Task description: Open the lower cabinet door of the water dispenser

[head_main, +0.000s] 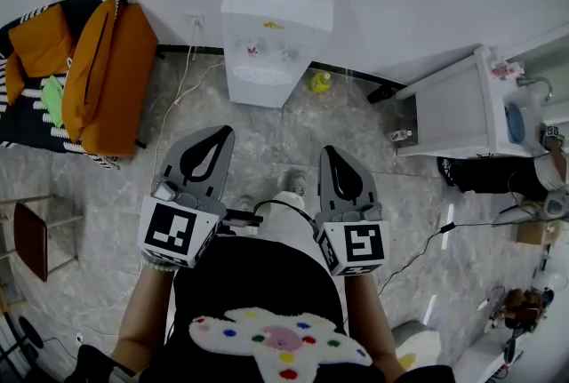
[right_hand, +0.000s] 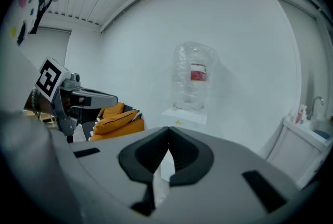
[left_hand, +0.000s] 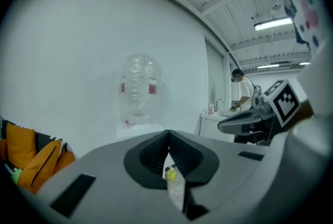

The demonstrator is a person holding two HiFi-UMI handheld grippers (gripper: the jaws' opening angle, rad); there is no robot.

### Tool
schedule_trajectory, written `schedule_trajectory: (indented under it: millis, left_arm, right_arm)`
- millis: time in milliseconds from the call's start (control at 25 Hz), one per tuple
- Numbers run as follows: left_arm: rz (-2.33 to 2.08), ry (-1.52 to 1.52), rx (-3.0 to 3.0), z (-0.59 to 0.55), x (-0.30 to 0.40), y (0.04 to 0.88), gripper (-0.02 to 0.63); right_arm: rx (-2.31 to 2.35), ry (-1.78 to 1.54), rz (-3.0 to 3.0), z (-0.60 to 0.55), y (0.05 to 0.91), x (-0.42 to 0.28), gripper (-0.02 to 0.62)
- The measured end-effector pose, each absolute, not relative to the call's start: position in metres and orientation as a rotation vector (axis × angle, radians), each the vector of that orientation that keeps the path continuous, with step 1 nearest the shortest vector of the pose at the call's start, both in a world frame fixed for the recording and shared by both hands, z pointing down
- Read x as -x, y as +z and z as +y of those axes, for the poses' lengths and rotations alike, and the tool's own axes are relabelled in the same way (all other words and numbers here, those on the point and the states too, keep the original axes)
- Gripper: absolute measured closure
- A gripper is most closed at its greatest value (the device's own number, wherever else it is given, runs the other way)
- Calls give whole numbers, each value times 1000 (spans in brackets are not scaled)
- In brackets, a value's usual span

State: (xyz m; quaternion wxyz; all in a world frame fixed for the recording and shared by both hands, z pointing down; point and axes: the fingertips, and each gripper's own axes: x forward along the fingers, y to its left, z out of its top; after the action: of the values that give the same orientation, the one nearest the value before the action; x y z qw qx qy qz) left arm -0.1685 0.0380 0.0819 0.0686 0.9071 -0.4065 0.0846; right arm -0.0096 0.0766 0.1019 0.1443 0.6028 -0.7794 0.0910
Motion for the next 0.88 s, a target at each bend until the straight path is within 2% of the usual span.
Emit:
schedule_trajectory:
  millis: [160, 200, 240, 320, 880]
  left_arm:
    - [-1170, 244, -2737, 38, 161, 83, 592]
    - [-1146, 235, -2737, 39, 157, 83, 591]
    - [-1126, 232, -2735, 39, 154, 84, 579]
    - [-1103, 231, -2727, 38, 149, 87, 490]
    - [-1137, 313, -2692, 28, 126, 104, 477]
  right_arm:
    - [-1727, 258, -2276, 71, 99, 8, 584]
    - [-1714, 269, -2282, 71, 100, 9, 511]
    - [-1704, 279, -2287, 71, 100, 8, 488]
    - [-1695, 289, -2299, 70, 103, 7, 448]
    - [-1657, 329, -2295, 64, 126, -23, 446]
